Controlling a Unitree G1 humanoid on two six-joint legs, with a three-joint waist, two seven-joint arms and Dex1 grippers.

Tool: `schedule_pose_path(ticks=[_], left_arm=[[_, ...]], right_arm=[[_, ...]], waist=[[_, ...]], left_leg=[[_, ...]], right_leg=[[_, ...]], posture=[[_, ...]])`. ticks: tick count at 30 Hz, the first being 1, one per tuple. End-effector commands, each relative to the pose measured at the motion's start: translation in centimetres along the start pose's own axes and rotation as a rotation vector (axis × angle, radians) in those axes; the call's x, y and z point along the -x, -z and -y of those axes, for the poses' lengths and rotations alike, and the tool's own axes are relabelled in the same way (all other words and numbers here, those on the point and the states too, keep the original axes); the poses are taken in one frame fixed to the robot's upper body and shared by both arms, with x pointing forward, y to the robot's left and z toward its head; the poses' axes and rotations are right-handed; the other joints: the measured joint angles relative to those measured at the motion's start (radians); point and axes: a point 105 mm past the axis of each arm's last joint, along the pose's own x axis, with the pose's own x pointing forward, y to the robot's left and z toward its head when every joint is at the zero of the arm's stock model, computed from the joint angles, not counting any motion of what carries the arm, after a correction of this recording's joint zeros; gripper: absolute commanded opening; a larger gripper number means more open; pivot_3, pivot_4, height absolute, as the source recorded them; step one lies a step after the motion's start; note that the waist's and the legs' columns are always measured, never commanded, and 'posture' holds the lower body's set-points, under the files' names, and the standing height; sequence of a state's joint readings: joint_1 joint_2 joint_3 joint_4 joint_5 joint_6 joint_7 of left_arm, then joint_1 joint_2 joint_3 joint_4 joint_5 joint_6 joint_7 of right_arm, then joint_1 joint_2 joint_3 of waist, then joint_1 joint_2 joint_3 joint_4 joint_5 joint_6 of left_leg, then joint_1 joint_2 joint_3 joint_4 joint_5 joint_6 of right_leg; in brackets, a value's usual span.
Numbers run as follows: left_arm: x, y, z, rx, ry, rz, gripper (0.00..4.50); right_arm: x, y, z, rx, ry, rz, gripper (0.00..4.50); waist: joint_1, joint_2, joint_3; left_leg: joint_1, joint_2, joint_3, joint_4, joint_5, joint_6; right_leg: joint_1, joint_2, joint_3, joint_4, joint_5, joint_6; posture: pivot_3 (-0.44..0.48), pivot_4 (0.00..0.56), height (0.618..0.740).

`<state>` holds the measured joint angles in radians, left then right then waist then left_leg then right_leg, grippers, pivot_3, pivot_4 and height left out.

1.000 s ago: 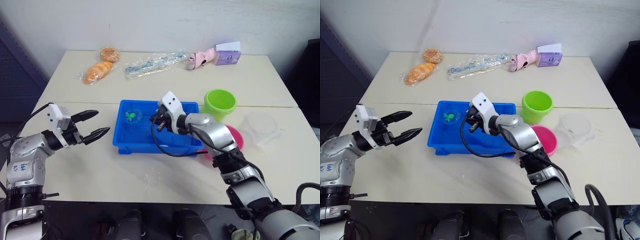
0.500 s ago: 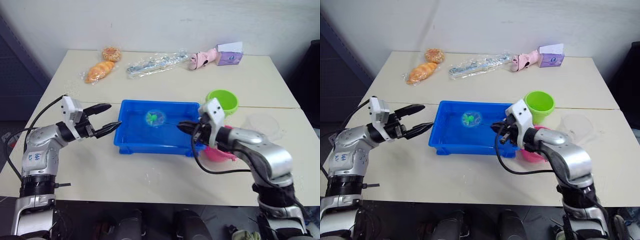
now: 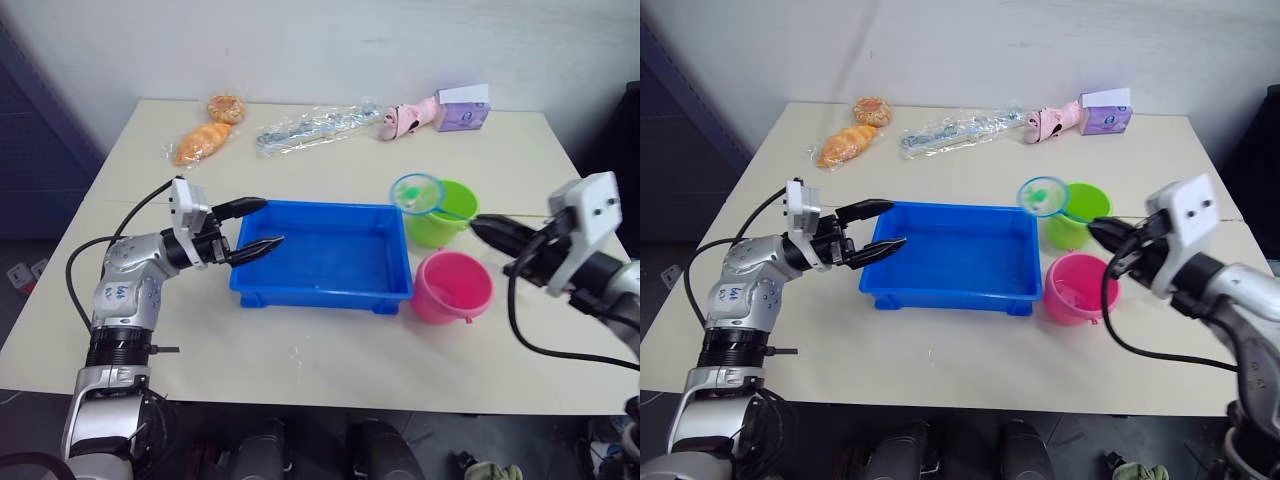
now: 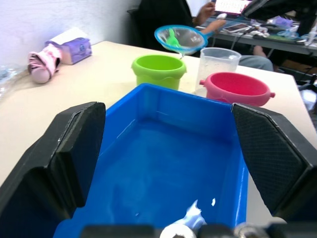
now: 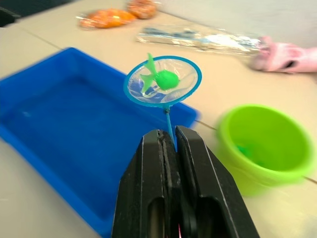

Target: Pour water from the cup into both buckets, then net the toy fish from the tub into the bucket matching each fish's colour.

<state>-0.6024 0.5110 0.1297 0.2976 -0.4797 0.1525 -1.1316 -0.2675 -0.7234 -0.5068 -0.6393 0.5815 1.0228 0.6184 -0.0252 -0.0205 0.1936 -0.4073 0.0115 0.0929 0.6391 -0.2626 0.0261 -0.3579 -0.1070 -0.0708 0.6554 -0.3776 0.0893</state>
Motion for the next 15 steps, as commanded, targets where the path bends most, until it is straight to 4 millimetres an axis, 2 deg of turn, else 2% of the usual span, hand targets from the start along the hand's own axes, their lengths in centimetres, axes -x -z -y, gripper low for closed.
schedule_pose_path(ticks=[1,7,15], left_arm=[[-1.4,-0.7,0.3,-0.017,0.046,0.033,4.36],[-2.7,-0.6,0.8,-0.015,0.076,0.064,4.36],[-3.6,-0.5,1.4,-0.013,0.095,0.073,4.36]], right_arm=[[1.4,-0.1,4.4,0.216,0.198,-0.034,0.00],[0.3,1.4,7.4,0.484,0.306,-0.103,0.00],[-1.6,2.5,8.7,1.008,0.266,-0.193,0.00]], waist=[[0.001,0.000,0.000],[-0.002,0.000,0.000],[0.000,0.000,0.000]], left_leg=[[0.000,0.000,0.000,0.000,0.000,0.000],[0.001,0.000,0.001,0.000,0.001,-0.001],[0.001,0.001,0.001,0.001,0.002,-0.002]], right_leg=[[0.000,0.000,0.000,-0.001,0.000,0.000],[0.001,0.001,0.001,-0.001,0.000,0.000],[0.000,0.002,0.001,0.000,0.000,0.000]], posture=[[0.000,0.150,0.740],[0.000,0.150,0.740],[0.000,0.150,0.740]])
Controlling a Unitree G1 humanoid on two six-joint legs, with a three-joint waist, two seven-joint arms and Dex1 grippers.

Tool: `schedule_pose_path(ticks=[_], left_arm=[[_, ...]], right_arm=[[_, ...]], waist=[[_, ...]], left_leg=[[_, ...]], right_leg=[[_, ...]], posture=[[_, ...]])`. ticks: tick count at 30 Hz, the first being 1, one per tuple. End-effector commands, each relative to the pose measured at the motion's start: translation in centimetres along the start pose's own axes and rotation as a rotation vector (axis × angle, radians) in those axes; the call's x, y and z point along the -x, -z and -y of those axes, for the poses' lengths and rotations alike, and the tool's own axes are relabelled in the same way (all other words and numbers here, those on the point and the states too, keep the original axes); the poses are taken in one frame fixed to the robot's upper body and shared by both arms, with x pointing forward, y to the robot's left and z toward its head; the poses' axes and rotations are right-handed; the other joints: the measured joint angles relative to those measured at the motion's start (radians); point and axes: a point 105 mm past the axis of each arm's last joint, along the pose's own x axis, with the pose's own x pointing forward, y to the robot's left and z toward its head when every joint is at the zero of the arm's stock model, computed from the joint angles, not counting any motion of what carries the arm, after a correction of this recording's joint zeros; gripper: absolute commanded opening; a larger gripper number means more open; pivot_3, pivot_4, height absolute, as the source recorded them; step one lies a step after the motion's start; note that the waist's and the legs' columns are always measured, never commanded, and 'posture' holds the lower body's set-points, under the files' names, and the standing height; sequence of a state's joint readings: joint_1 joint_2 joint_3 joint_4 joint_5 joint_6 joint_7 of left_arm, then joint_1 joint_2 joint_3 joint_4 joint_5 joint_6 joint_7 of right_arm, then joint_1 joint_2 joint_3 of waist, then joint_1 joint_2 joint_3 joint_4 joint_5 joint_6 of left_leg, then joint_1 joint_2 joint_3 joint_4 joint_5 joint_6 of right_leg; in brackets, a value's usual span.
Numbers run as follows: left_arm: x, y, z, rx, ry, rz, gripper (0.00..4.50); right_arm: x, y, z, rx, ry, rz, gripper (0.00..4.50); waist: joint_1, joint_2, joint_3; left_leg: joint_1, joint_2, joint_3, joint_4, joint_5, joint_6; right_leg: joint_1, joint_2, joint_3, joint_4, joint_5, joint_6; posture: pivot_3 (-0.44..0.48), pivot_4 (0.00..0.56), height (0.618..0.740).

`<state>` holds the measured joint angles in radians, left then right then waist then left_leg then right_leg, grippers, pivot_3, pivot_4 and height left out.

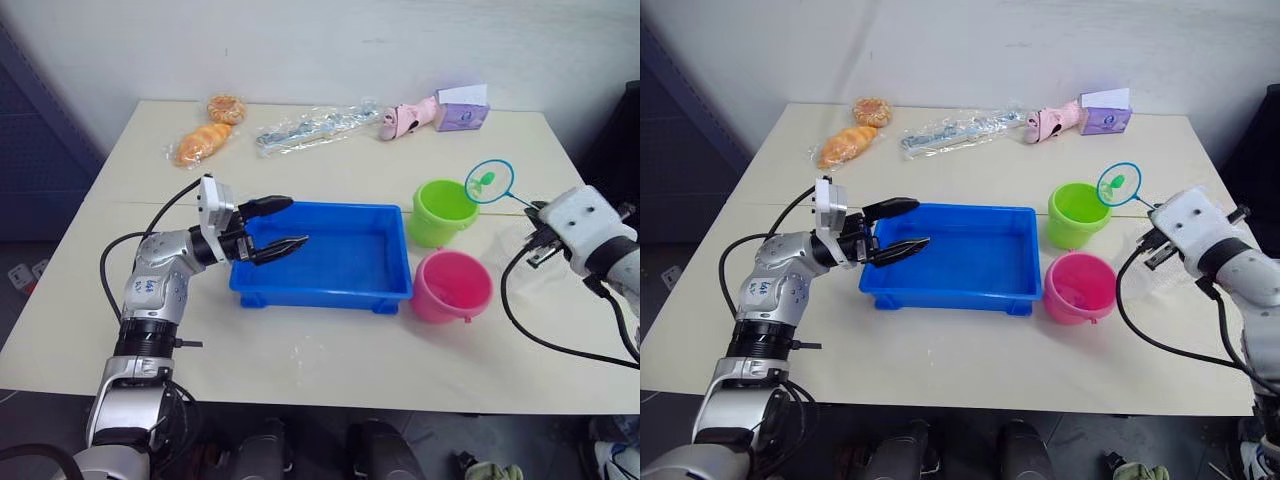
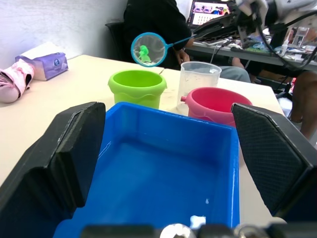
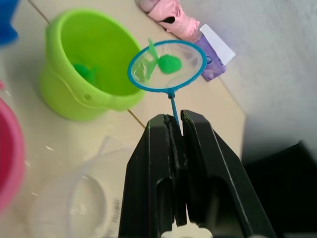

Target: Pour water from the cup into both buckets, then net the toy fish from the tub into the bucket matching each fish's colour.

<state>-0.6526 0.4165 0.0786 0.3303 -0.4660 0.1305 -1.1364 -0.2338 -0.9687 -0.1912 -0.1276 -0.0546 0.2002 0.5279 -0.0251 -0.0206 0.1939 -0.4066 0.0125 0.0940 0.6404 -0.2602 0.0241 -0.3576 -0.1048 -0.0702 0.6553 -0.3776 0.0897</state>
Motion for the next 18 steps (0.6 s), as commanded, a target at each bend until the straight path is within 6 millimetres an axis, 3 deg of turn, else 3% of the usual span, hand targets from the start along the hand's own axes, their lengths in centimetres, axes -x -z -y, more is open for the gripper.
schedule_pose_path(ticks=[1,10,18], left_arm=[[-0.5,-0.7,0.4,-0.034,0.017,0.019,4.36],[-0.9,-1.1,0.2,-0.056,-0.007,0.054,4.36],[-1.6,-1.1,0.2,-0.057,0.014,0.059,4.36]], right_arm=[[-0.6,-0.6,1.2,0.296,0.039,0.043,0.00],[-0.4,-0.5,0.2,0.721,-0.014,0.134,0.00],[-1.0,-0.9,-0.7,0.872,-0.049,0.195,0.00]], waist=[[0.000,0.000,0.000],[0.000,0.000,0.000],[-0.002,0.001,0.000]], left_leg=[[0.000,0.000,0.000,0.000,0.000,0.000],[0.000,0.001,0.000,0.002,0.000,0.000],[0.000,0.001,0.000,0.004,0.000,0.000]], right_leg=[[0.000,0.000,0.000,0.000,0.000,0.000],[0.000,0.000,0.000,0.000,0.000,0.000],[0.001,0.001,0.000,0.002,0.000,0.000]], posture=[[0.000,0.150,0.740],[0.000,0.150,0.740],[0.000,0.150,0.740]])
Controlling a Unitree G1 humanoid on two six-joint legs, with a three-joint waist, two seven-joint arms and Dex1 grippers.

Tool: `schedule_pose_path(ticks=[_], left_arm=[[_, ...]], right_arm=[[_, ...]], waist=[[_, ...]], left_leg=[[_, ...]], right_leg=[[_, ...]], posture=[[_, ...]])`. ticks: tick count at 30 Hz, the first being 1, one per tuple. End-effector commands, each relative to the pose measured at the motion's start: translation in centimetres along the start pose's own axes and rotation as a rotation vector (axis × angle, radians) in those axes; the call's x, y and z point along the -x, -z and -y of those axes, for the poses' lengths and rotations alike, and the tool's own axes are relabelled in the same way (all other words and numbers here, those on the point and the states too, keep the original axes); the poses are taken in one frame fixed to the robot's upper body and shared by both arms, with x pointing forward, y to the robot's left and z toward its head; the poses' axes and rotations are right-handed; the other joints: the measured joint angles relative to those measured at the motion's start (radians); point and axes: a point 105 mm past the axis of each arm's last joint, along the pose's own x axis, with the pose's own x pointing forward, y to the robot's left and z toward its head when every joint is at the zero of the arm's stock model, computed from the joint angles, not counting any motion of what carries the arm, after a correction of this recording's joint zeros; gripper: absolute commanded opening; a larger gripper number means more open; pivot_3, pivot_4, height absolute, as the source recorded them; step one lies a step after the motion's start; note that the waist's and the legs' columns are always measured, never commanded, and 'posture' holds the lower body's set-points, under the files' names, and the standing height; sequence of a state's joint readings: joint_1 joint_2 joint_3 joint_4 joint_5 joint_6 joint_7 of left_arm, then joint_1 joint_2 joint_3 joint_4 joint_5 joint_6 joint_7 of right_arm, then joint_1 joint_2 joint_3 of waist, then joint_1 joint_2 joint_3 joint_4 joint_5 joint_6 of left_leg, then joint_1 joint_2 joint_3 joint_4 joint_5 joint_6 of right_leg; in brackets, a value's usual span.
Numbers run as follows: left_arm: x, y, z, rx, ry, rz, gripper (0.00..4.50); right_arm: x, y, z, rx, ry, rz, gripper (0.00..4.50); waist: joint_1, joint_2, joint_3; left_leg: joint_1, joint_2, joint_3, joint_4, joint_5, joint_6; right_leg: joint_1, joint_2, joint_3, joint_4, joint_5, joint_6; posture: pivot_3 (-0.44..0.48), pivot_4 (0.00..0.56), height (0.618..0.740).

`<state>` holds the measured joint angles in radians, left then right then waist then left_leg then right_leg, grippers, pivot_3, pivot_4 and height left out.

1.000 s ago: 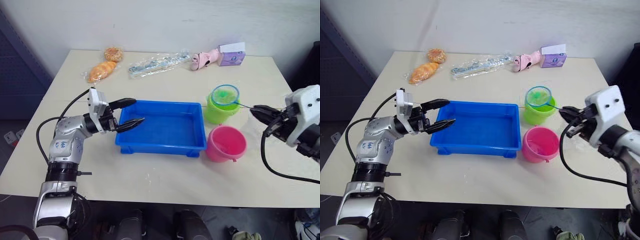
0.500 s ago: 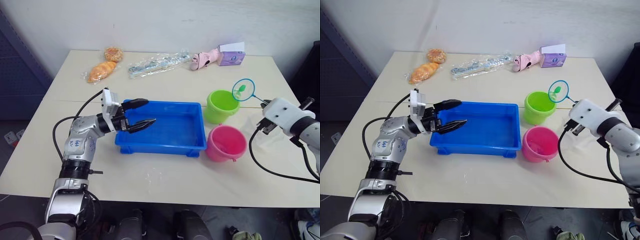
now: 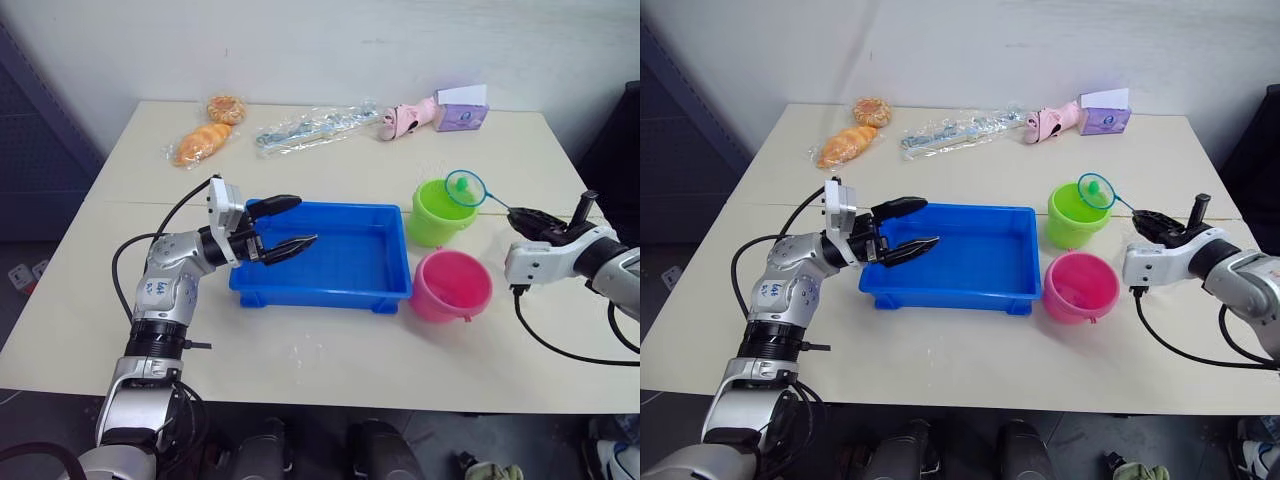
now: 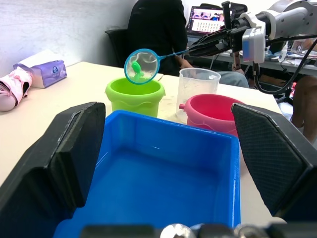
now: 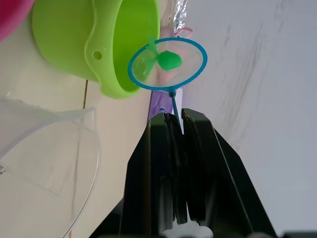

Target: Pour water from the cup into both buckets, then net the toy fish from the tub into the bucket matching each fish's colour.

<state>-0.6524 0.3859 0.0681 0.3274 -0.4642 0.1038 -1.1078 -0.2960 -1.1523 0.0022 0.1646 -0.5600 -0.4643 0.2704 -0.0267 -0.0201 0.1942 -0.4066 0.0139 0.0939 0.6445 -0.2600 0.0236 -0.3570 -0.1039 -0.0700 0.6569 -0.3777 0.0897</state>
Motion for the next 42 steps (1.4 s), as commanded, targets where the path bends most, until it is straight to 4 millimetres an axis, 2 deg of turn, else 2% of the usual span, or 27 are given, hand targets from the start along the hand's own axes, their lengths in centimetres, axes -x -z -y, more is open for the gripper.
schedule_pose_path(ticks=[1,5,10,12,15,16,18,20,24,27,31,33,36,39,40,42], left_arm=[[-1.0,-1.1,0.1,-0.044,0.027,0.035,4.36],[-1.4,-1.0,0.4,-0.043,0.046,0.039,4.36],[-1.5,-0.9,0.6,-0.040,0.051,0.037,4.36],[-1.5,-0.9,0.5,-0.042,0.040,0.040,4.36],[-1.6,-0.8,0.7,-0.039,0.038,0.041,4.36],[-1.6,-0.8,0.8,-0.039,0.044,0.039,4.36],[-1.7,-0.8,0.8,-0.042,0.042,0.042,4.36],[-1.5,-0.9,0.7,-0.040,0.029,0.046,4.36],[-1.4,-0.7,0.9,-0.037,0.033,0.038,4.36],[-1.5,-0.9,0.7,-0.037,0.019,0.047,4.36],[-1.3,-0.6,0.9,-0.034,0.024,0.037,4.36],[-1.1,-0.8,0.8,-0.036,0.018,0.041,4.36],[-0.1,-1.5,1.0,-0.036,0.042,0.054,4.36],[1.5,-3.6,1.3,-0.128,0.119,0.046,4.36],[1.9,-4.9,1.3,-0.152,0.143,0.048,4.36],[2.5,-6.1,1.3,-0.174,0.171,0.033,4.36]], right_arm=[[-0.4,0.0,0.8,0.091,-0.004,0.017,0.00],[-0.5,1.6,1.9,0.130,0.035,-0.035,0.00],[-0.7,0.9,1.3,0.102,0.025,0.001,0.00],[-0.6,1.4,2.9,0.088,0.108,-0.033,0.00],[-0.9,0.3,0.2,0.043,-0.001,0.006,0.00],[-0.8,0.4,0.0,0.024,-0.002,0.000,0.00],[-0.3,1.6,1.4,0.020,0.058,-0.048,0.00],[-0.2,1.8,2.7,0.020,0.103,-0.053,0.00],[-0.1,1.3,1.9,-0.007,0.081,-0.027,0.00],[0.1,1.9,3.3,0.003,0.118,-0.049,0.00],[0.0,0.8,2.1,-0.008,0.071,-0.010,0.00],[0.3,1.1,3.3,-0.132,0.142,-0.021,0.00],[0.4,-0.3,5.5,-0.433,0.213,0.078,0.00],[0.5,-3.2,6.0,-0.733,0.158,0.234,0.00],[0.6,-4.7,5.8,-0.869,0.102,0.310,0.00],[1.0,-7.1,5.3,-1.049,-0.009,0.417,0.00]], waist=[[0.000,0.000,0.000],[0.001,0.000,0.000],[0.001,0.000,0.000],[0.001,0.000,0.000],[0.001,0.000,0.000],[0.001,0.000,0.000],[0.001,0.000,0.000],[0.001,0.001,0.001],[0.000,0.001,0.001],[0.001,0.001,0.001],[0.001,0.001,0.001],[0.001,0.001,0.001],[-0.003,0.001,0.001],[-0.001,0.001,0.001],[-0.001,0.001,0.001],[0.002,0.001,0.001]], left_leg=[[0.000,0.000,0.000,0.001,0.000,0.000],[0.000,0.000,0.000,0.002,0.000,0.000],[0.000,0.001,0.000,0.002,0.000,0.000],[0.000,0.001,0.000,0.002,0.000,0.000],[0.000,0.001,0.000,0.002,0.000,0.000],[0.000,0.001,0.000,0.002,0.000,0.000],[0.000,0.001,-0.001,0.002,0.000,0.000],[0.000,0.001,0.000,0.003,0.000,0.000],[0.000,0.001,-0.001,0.003,0.000,0.000],[0.000,0.001,0.000,0.003,0.000,0.000],[0.000,0.001,-0.001,0.003,0.000,0.000],[0.000,0.001,0.000,0.003,0.000,0.000],[0.000,0.002,0.000,0.003,0.000,0.000],[0.001,0.004,-0.001,0.003,0.000,-0.001],[0.000,0.004,-0.001,0.003,0.001,-0.001],[0.000,0.005,-0.003,0.003,0.001,-0.002]], right_leg=[[0.000,0.000,0.000,0.000,0.000,0.000],[0.001,0.000,0.000,0.000,0.000,0.000],[0.001,0.001,0.000,0.001,0.000,0.000],[0.001,0.001,0.000,0.001,0.000,0.000],[0.001,0.001,0.000,0.001,0.000,0.000],[0.001,0.001,0.000,0.001,0.000,0.000],[0.001,0.001,0.000,0.001,0.000,0.000],[0.001,0.001,0.000,0.002,0.000,0.000],[0.001,0.002,0.000,0.002,0.000,0.000],[0.001,0.002,0.000,0.002,0.000,0.000],[0.001,0.002,0.000,0.002,0.000,0.000],[0.001,0.002,0.000,0.002,0.000,0.000],[0.001,0.002,0.001,0.002,0.000,0.000],[0.001,0.005,0.001,0.002,0.000,0.000],[0.001,0.005,0.001,0.002,0.000,0.000],[0.002,0.005,0.000,0.002,0.000,0.000]], posture=[[0.000,0.150,0.740],[0.000,0.150,0.740],[0.000,0.150,0.740],[0.000,0.150,0.740],[0.000,0.150,0.740],[0.000,0.150,0.740],[0.000,0.150,0.740],[0.000,0.150,0.740],[0.000,0.150,0.740],[0.000,0.150,0.740],[0.000,0.150,0.740],[0.000,0.150,0.740],[0.000,0.150,0.740],[0.000,0.150,0.740],[0.000,0.150,0.740],[0.000,0.150,0.740]])
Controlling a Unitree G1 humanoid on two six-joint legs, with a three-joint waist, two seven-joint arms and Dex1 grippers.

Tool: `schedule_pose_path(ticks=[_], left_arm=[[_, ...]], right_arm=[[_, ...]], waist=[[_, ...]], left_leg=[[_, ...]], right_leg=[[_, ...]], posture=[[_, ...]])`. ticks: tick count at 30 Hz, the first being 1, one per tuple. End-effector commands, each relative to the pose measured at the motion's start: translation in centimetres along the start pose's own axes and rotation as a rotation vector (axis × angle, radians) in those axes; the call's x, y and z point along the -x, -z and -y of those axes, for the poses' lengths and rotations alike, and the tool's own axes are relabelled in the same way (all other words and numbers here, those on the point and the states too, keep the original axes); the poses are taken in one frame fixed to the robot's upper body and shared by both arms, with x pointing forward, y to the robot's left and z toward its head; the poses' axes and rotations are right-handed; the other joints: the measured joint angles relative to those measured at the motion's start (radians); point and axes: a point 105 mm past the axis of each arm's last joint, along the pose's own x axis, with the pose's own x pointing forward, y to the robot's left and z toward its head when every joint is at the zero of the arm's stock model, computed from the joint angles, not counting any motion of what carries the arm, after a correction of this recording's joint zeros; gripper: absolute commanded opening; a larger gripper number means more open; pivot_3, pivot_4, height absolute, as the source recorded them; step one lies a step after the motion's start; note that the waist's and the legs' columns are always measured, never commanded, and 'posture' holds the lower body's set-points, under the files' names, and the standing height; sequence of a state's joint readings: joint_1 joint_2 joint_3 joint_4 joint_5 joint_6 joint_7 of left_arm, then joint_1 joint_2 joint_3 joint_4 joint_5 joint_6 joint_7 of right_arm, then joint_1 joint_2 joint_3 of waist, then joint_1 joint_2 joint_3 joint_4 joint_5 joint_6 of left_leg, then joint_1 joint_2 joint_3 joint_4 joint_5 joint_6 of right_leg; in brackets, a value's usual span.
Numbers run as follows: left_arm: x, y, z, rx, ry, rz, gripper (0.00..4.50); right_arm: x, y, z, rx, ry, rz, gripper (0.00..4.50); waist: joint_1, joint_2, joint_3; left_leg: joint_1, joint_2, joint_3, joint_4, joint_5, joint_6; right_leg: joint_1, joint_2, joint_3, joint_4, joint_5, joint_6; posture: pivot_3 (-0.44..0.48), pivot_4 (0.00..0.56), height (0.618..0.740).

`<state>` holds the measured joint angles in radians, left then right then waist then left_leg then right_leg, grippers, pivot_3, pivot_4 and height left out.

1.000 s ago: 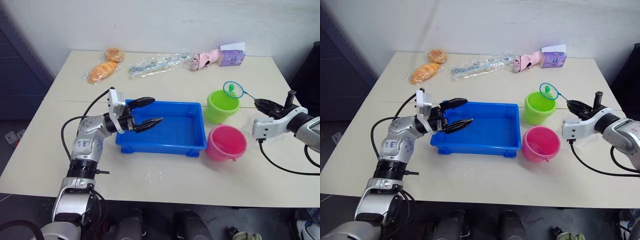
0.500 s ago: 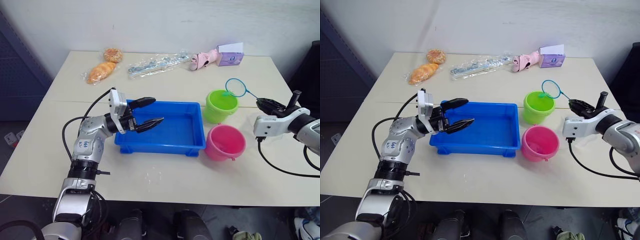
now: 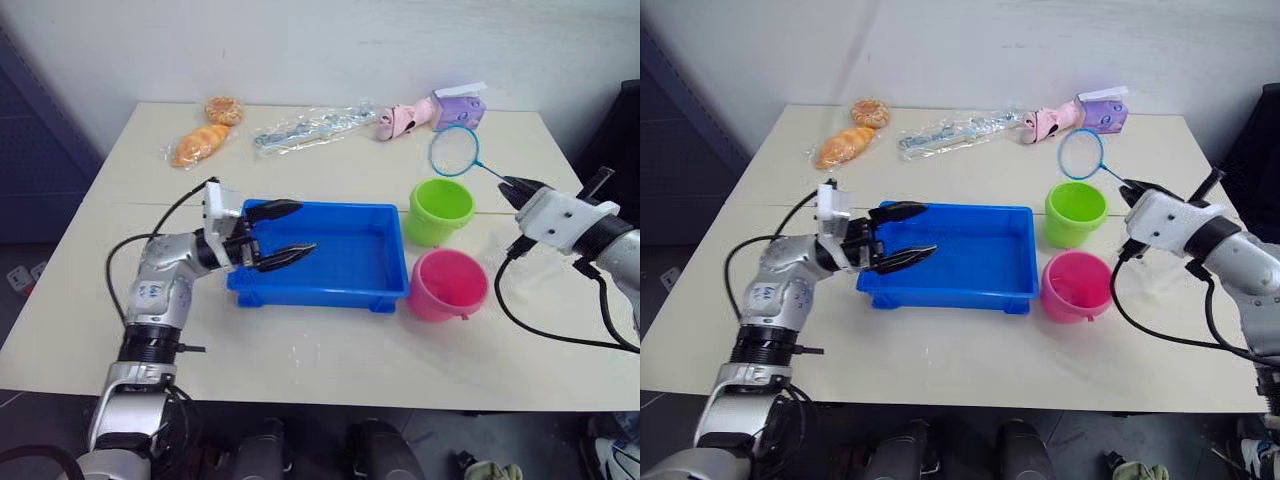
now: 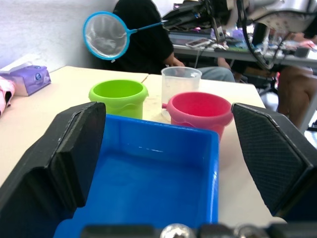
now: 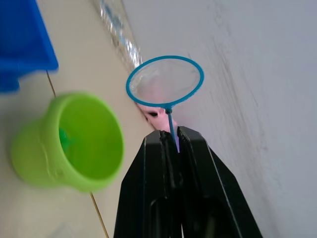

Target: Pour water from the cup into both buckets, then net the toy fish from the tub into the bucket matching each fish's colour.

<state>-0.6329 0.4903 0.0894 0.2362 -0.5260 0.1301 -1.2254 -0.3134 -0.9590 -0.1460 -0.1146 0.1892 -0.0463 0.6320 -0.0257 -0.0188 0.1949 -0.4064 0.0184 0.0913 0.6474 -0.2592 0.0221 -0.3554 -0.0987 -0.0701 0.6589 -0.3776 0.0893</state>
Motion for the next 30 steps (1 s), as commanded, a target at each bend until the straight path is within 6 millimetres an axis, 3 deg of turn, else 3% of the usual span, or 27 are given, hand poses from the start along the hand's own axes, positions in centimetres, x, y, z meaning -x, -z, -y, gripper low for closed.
schedule_pose_path(ticks=[1,4,6,10,15,22,28,30], left_arm=[[1.6,-3.7,0.6,-0.111,0.086,-0.009,4.36],[4.7,-3.3,1.7,-0.103,0.134,-0.130,4.36],[6.1,-3.4,2.3,-0.099,0.144,-0.165,4.36],[8.9,-1.6,6.0,-0.019,0.216,-0.283,4.36],[10.8,1.2,9.0,0.067,0.243,-0.374,4.36],[10.0,2.1,9.5,0.088,0.224,-0.359,4.36],[9.5,2.2,8.7,0.070,0.211,-0.366,4.36],[9.5,2.1,8.5,0.069,0.211,-0.368,4.50]], right_arm=[[0.2,-4.2,-3.7,-0.325,-0.231,0.149,0.00],[0.8,-7.4,-8.0,-0.461,-0.461,0.233,0.00],[1.2,-8.3,-9.9,-0.520,-0.557,0.233,0.00],[2.8,-8.1,-16.0,-0.377,-0.857,0.192,0.00],[1.3,-6.8,-20.4,-0.430,-0.912,0.174,0.00],[-1.5,-4.1,-24.8,-0.547,-0.888,0.110,0.00],[-3.6,-3.6,-25.2,-0.619,-0.818,0.144,0.00],[-3.3,-3.7,-25.5,-0.641,-0.842,0.158,0.86]], waist=[[0.001,0.000,0.000],[0.000,0.001,0.000],[-0.005,0.000,0.000],[-0.003,0.000,0.000],[-0.002,-0.003,-0.002],[-0.002,-0.003,-0.002],[-0.007,-0.003,-0.002],[-0.006,-0.003,-0.002]], left_leg=[[0.000,0.000,-0.001,0.000,0.000,0.000],[0.000,-0.002,-0.001,0.000,-0.001,0.002],[0.000,-0.002,-0.001,-0.001,-0.002,0.003],[0.000,-0.002,-0.001,-0.001,-0.004,0.004],[0.000,-0.003,-0.001,-0.001,-0.005,0.005],[0.001,-0.003,-0.001,-0.001,-0.005,0.004],[0.001,-0.004,0.000,-0.002,-0.005,0.003],[0.001,-0.004,0.000,-0.002,-0.005,0.003]], right_leg=[[0.001,0.000,0.000,-0.001,0.000,0.000],[0.002,-0.003,0.000,-0.001,0.000,0.000],[0.002,-0.003,0.000,-0.002,0.000,0.000],[0.002,-0.005,0.000,-0.004,0.000,0.000],[0.001,-0.007,0.001,-0.004,0.000,0.000],[0.001,-0.007,0.000,-0.003,0.000,-0.001],[0.000,-0.008,0.000,0.000,0.000,-0.001],[-0.001,-0.008,-0.001,0.000,0.000,-0.001]], posture=[[0.000,0.150,0.740],[0.000,0.150,0.740],[0.000,0.150,0.740],[0.000,0.150,0.740],[0.000,0.150,0.740],[0.000,0.150,0.740],[0.000,0.150,0.740],[0.000,0.150,0.740]])
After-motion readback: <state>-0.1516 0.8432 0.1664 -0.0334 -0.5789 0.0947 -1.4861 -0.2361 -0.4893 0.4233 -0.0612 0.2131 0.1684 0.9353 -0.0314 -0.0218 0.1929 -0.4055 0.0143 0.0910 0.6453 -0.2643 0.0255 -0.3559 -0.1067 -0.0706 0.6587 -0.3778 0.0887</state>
